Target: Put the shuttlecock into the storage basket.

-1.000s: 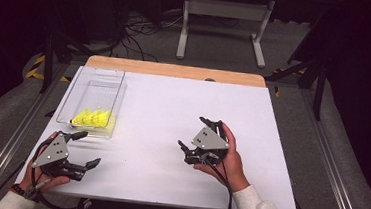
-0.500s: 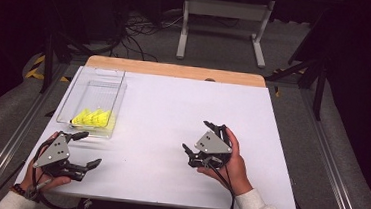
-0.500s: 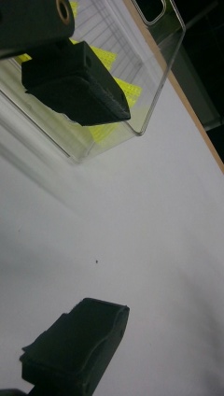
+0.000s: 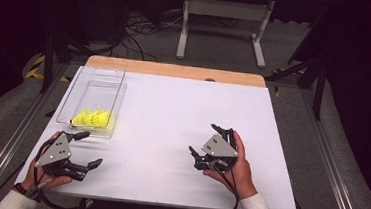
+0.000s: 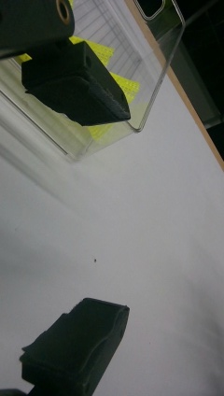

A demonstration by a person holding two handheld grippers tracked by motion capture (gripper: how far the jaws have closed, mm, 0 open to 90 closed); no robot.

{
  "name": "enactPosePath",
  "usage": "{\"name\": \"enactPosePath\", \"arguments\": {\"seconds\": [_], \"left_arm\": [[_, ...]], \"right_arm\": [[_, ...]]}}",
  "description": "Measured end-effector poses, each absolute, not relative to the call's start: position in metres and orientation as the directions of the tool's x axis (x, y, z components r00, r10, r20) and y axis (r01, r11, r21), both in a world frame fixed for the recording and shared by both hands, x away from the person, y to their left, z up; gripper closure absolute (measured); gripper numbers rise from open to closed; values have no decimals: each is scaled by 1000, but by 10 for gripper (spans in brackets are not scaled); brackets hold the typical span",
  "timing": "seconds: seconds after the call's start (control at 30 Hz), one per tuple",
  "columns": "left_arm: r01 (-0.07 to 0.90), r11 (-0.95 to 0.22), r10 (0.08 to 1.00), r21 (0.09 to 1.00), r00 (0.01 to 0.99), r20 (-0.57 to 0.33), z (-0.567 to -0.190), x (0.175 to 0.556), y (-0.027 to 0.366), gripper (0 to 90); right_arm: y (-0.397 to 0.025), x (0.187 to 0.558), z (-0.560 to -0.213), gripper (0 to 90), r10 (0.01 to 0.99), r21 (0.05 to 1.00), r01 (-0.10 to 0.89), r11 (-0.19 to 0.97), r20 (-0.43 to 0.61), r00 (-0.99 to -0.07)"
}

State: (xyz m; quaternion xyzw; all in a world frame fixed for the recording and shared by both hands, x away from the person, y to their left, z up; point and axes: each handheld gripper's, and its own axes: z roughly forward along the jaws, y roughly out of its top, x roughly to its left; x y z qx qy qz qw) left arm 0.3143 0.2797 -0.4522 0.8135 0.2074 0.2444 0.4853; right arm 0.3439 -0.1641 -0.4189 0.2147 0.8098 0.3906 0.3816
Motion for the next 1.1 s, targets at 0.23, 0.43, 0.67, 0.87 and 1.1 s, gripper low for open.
{"name": "enactPosePath", "arguments": {"seconds": [0.23, 0.43, 0.67, 0.87, 1.1], "left_arm": [[101, -442, 570, 891, 799, 192, -453, 316, 277, 86], [96, -452, 561, 887, 804, 198, -453, 318, 275, 86], [94, -451, 556, 888, 807, 197, -453, 319, 273, 86], [91, -451, 550, 888, 812, 197, -453, 321, 270, 86], [86, -453, 544, 887, 815, 198, -453, 323, 268, 86]], "right_arm": [[-171, 339, -424, 82, 647, 796, 47, 604, -455, -612], [-176, 336, -426, 81, 651, 797, 53, 602, -451, -611], [-183, 332, -429, 81, 657, 798, 65, 599, -443, -610], [-190, 329, -434, 77, 661, 799, 77, 596, -435, -611], [-199, 326, -442, 72, 669, 802, 99, 589, -416, -616]]}}
